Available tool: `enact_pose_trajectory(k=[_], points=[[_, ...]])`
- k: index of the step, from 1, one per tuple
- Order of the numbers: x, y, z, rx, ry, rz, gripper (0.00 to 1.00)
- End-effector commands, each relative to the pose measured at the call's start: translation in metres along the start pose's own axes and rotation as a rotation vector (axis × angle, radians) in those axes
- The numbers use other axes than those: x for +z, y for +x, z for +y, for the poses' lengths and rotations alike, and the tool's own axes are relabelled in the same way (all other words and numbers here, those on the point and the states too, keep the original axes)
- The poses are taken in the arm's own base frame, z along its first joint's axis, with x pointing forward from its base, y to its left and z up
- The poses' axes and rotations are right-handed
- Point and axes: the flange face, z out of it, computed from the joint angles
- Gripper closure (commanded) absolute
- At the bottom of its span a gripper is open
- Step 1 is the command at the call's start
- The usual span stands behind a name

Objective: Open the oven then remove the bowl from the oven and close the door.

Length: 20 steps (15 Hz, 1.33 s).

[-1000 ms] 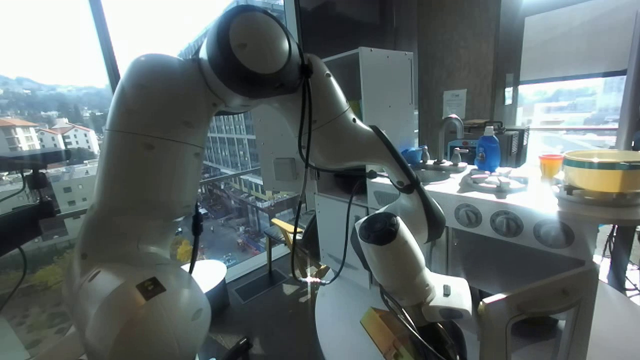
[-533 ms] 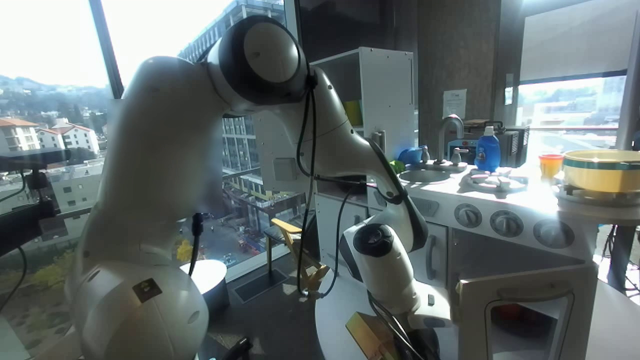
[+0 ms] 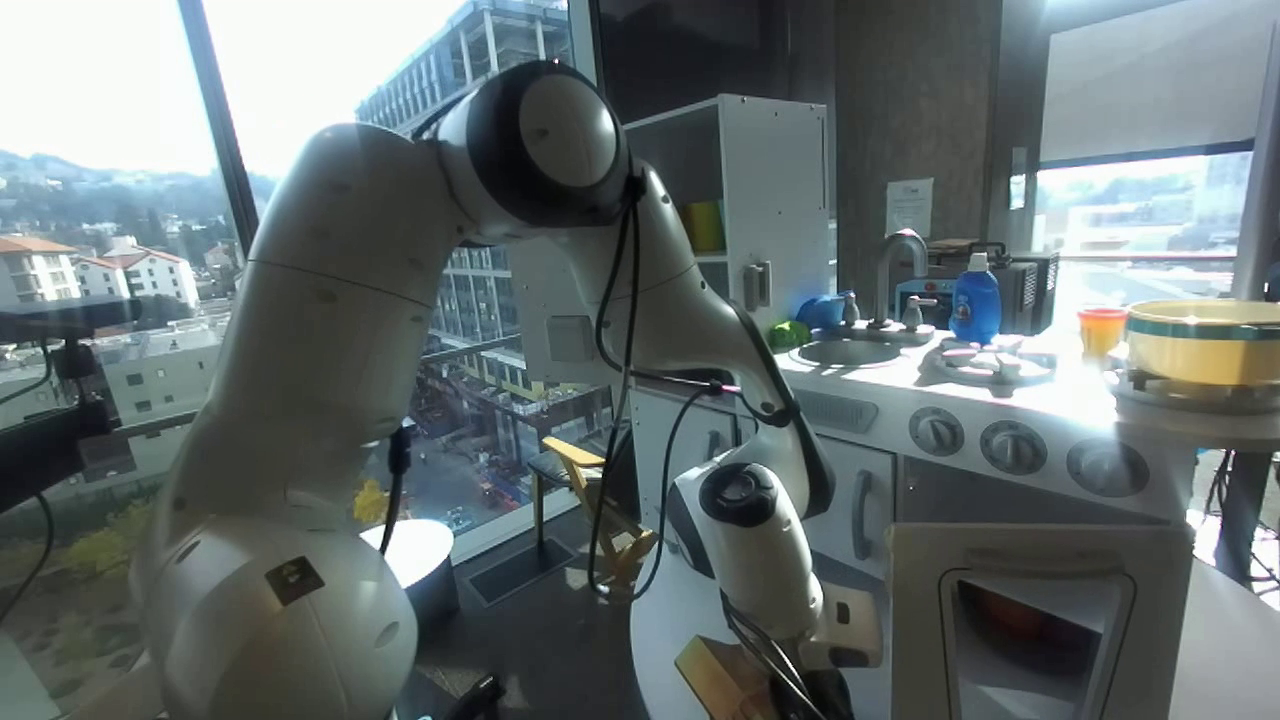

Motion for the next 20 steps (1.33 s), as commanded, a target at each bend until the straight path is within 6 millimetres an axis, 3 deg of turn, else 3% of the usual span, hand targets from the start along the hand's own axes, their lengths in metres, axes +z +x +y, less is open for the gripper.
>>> enact_pose_trajectory(k=[1, 2, 3, 5, 8, 10, 13, 17, 20], points=[[0.001, 0.0, -0.002, -0.003, -0.016, -0.011, 0.99], [0.001, 0.0, -0.002, -0.003, -0.019, -0.011, 0.97], [0.002, 0.0, -0.002, -0.003, -0.021, -0.012, 0.71], [0.002, 0.001, -0.002, 0.002, -0.029, -0.015, 0.64], [-0.001, 0.007, 0.0, 0.023, -0.041, -0.002, 0.41], [-0.014, 0.023, 0.004, 0.046, -0.03, 0.05, 0.26], [-0.038, 0.069, 0.013, 0.136, 0.011, 0.194, 0.04], [-0.066, 0.124, 0.036, 0.219, 0.019, 0.387, 0.0], [-0.072, 0.144, 0.05, 0.332, 0.046, 0.534, 0.0]])
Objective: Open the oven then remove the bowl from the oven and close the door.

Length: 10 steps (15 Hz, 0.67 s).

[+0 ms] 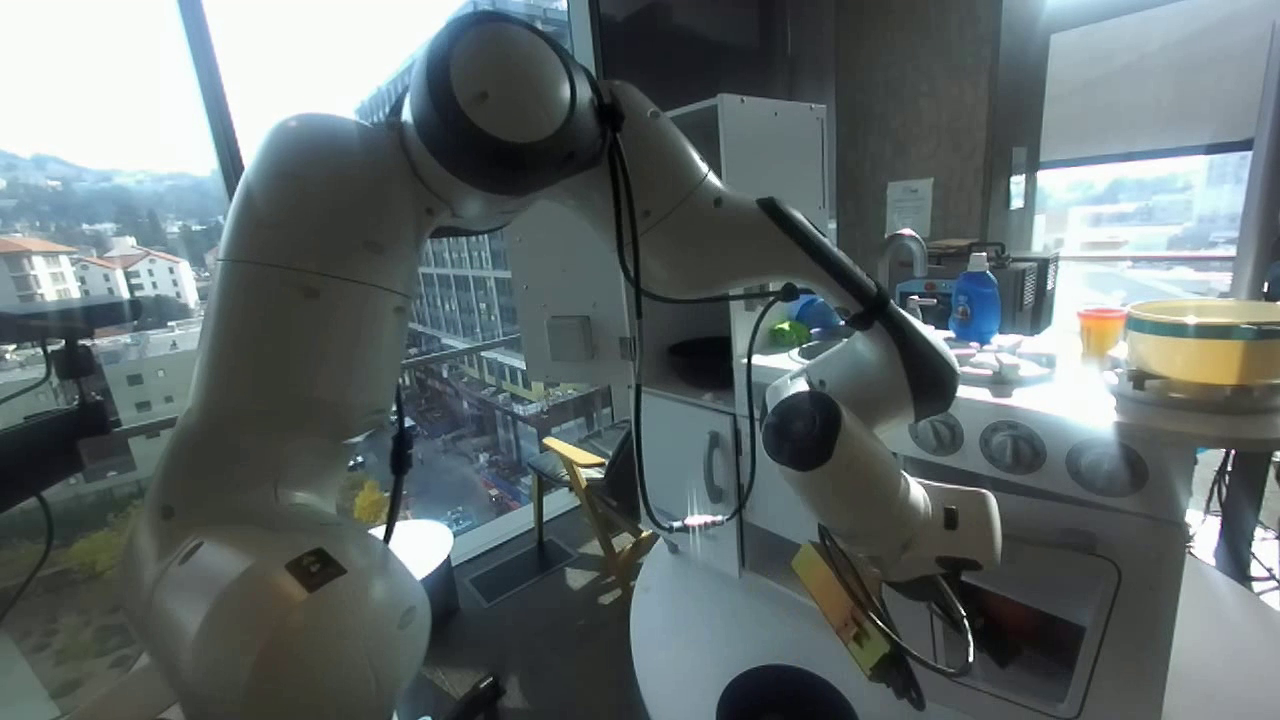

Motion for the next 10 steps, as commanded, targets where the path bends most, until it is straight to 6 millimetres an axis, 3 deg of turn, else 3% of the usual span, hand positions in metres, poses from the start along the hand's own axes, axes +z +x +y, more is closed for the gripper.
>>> enact_pose_trajectory(k=[1, 6, 10], points=[[0.001, 0.026, 0.006, 0.121, 0.025, 0.173, 0.0], [-0.001, 0.045, 0.035, 0.222, 0.058, 0.255, 0.0], [-0.004, 0.041, 0.036, 0.264, 0.058, 0.268, 0.0]])
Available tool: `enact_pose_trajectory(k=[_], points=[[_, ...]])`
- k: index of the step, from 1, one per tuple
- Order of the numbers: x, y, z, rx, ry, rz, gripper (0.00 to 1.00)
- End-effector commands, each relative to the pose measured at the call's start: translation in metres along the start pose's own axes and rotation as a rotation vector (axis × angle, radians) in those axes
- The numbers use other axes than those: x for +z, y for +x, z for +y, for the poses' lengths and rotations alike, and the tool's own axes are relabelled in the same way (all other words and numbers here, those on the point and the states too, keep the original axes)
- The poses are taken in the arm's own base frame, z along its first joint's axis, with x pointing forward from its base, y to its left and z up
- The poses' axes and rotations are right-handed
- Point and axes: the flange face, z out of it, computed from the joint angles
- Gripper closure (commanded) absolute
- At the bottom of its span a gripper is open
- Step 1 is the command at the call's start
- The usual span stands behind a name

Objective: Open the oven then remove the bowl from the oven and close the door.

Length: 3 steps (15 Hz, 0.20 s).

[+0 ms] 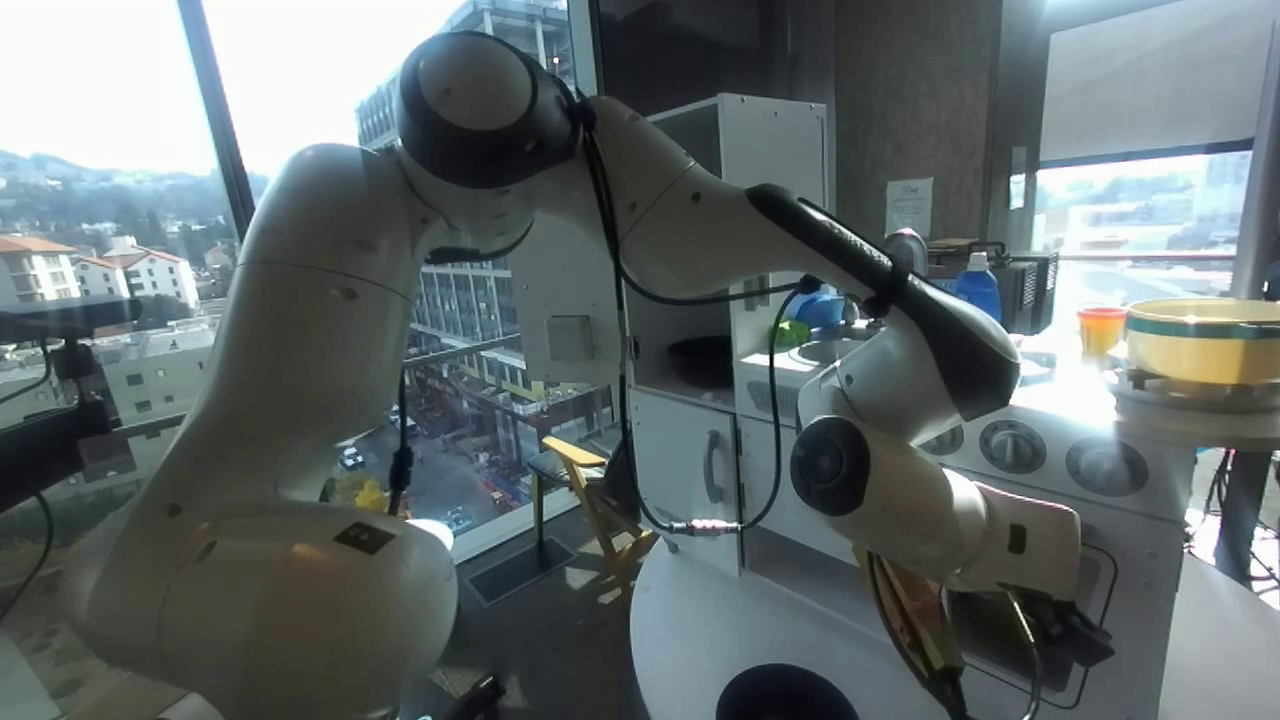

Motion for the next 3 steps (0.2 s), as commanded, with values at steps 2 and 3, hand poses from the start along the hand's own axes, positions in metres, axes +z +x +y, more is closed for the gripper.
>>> enact_pose_trajectory(k=[2, 3], points=[[-0.002, -0.01, -0.009, 0.025, 0.01, 0.004, 0.0], [-0.003, -0.013, -0.01, 0.02, 0.013, 0.003, 0.0]])
